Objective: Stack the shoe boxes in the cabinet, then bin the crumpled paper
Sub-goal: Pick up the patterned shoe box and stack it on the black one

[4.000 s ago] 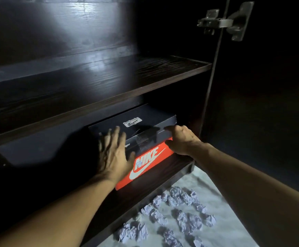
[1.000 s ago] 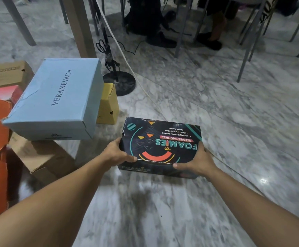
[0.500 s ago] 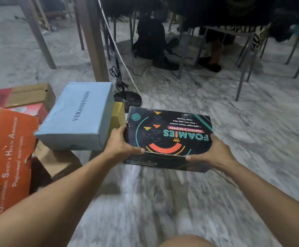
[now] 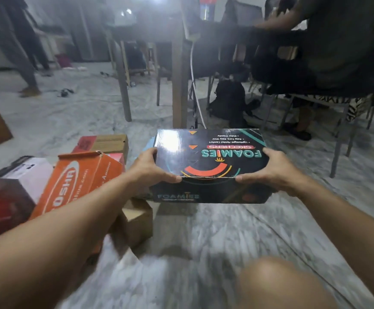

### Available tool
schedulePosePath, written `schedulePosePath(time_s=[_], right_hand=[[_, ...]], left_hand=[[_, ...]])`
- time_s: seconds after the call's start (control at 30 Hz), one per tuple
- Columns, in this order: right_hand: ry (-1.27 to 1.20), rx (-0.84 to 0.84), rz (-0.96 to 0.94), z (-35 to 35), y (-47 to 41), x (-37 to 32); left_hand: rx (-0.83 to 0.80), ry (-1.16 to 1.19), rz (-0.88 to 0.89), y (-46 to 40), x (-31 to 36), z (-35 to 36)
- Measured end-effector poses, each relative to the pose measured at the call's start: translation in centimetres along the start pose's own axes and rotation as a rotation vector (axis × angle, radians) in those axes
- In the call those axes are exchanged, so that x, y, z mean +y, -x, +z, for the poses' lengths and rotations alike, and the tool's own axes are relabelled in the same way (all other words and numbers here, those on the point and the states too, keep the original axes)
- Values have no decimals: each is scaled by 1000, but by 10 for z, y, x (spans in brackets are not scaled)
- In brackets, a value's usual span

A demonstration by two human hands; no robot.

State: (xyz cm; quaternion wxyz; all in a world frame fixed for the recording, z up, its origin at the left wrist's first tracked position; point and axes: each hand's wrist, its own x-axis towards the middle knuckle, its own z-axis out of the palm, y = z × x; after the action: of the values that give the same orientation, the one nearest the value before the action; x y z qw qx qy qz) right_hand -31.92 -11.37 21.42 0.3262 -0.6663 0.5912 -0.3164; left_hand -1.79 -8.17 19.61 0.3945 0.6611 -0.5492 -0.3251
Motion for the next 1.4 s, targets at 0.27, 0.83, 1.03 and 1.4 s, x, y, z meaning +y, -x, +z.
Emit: schedulePosePath(time_s=[0.27,0.83,1.03,1.4], right_hand=[[56,-179,-127,59,14,-103],[111,-649,-451,241,91,-251],[108,-810,-561,305,135,-288],[176,-1052,-788,413,223,-363]], left_hand=[[176,-32,-74,72,-10,-128],[539,-91,-524,283,-69,-306],[656,-109,-732,369,-85,-338],[1038,61,-945,490,-120,-377]])
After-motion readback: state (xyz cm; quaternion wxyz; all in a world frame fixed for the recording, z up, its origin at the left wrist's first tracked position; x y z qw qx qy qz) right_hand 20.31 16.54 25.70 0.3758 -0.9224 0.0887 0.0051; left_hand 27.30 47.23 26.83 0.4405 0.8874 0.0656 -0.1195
